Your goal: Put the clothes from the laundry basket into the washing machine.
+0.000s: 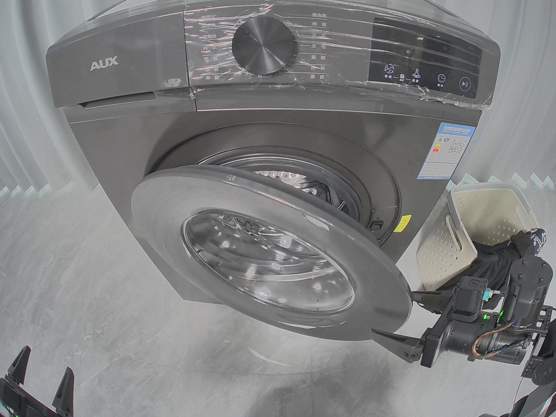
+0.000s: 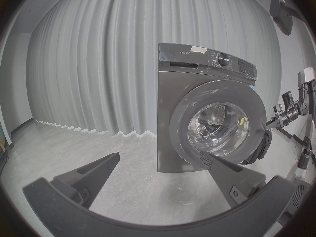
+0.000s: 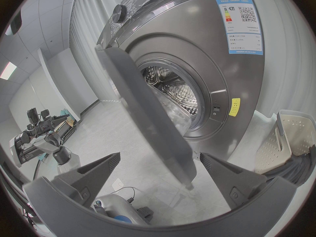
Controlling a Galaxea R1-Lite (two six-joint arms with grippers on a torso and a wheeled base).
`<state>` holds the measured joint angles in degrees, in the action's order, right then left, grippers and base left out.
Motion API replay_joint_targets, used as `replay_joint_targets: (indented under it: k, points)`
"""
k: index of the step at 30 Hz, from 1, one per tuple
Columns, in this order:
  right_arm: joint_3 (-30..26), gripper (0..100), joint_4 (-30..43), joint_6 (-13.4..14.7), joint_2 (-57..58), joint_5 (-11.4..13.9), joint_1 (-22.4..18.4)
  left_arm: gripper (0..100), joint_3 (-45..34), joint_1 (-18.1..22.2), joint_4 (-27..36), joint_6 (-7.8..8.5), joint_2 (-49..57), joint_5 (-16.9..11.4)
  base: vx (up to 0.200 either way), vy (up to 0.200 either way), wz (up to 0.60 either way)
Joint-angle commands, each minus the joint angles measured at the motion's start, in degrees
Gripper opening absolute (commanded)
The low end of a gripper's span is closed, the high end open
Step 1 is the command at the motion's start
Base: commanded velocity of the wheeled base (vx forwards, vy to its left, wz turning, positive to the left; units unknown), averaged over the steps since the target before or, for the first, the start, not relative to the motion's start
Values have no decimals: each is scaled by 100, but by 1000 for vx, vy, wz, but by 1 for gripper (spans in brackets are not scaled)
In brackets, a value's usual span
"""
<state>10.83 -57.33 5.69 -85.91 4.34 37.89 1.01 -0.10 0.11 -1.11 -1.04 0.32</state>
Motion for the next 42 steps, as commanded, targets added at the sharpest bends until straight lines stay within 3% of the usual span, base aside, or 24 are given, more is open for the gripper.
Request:
replay_joint_targets:
  k: [1,8,17,29,42]
  points:
    - [7,100,-15,-16,13,5,-1,100,-92,1,7,-3,86,3,0,0,0]
    - [491,100,-59,-7,-462,-12,-115,100,-92,1,-2,-38,86,3,-86,0,0]
    - [289,100,-226,37,-550,5,307,100,-92,1,-2,-12,86,-5,-44,0,0]
    - [297,100,-243,37,-488,5,324,100,-92,1,-2,-12,86,-5,0,0,0]
    - [166,100,-472,793,-506,-21,1124,100,-92,1,-2,-12,86,-14,0,0,0]
